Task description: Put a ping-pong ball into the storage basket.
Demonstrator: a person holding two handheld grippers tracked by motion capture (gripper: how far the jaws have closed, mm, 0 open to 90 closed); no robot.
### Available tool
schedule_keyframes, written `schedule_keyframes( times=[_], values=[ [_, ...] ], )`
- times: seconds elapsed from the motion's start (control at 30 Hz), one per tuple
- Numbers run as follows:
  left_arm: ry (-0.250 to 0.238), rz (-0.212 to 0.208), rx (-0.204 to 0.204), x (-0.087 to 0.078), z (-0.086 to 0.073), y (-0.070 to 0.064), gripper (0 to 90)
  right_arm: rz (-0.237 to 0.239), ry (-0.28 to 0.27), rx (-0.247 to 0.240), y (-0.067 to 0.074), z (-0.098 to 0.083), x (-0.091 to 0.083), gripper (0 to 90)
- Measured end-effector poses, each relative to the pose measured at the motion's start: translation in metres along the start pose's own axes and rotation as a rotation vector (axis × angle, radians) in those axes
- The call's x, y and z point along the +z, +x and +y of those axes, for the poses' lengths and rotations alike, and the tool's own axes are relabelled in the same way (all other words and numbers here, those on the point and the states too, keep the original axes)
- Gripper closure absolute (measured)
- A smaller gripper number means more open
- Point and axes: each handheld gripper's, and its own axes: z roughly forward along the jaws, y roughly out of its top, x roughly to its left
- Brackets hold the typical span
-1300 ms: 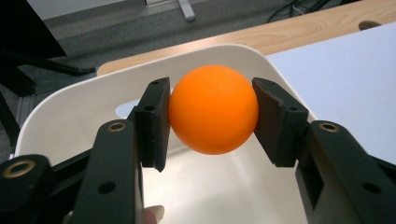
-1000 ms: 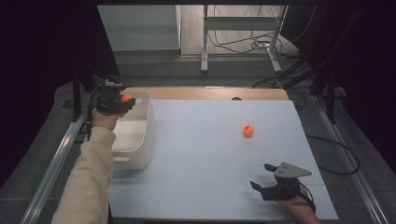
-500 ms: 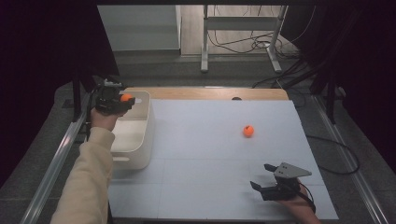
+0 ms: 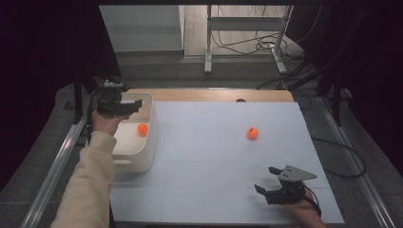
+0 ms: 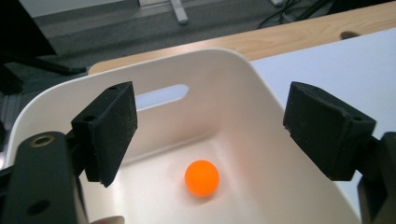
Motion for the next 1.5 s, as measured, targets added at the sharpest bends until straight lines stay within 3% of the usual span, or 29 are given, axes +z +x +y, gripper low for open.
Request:
schedule_keyframes(
  times=[0.2, 0.23, 0.67, 0.77, 1.17, 1.5],
  values=[
    [-0.069, -0.089, -0.013, -0.014, -0.001, -0.01, 18.0, 0.001, -0.004, 0.001, 0.0, 0.0, 0.0, 13.7],
    [-0.069, -0.089, -0.013, -0.014, -0.001, -0.01, 18.1, 0.001, -0.004, 0.001, 0.0, 0.0, 0.0, 13.7],
    [-0.131, -0.192, 0.05, -0.031, -0.003, -0.039, 18.8, -0.002, -0.034, 0.018, 0.0, 0.001, -0.003, 13.7],
    [-0.135, -0.23, 0.065, -0.033, -0.003, -0.047, 18.9, -0.005, -0.038, 0.023, -0.001, 0.0, -0.004, 13.7],
    [-0.125, -0.305, 0.132, -0.03, -0.007, -0.071, 18.9, -0.014, -0.05, 0.037, -0.005, 0.001, -0.005, 13.8],
    [-0.118, -0.327, 0.13, -0.025, -0.009, -0.083, 18.9, -0.001, -0.053, 0.033, -0.006, 0.003, -0.002, 13.8]
  ],
)
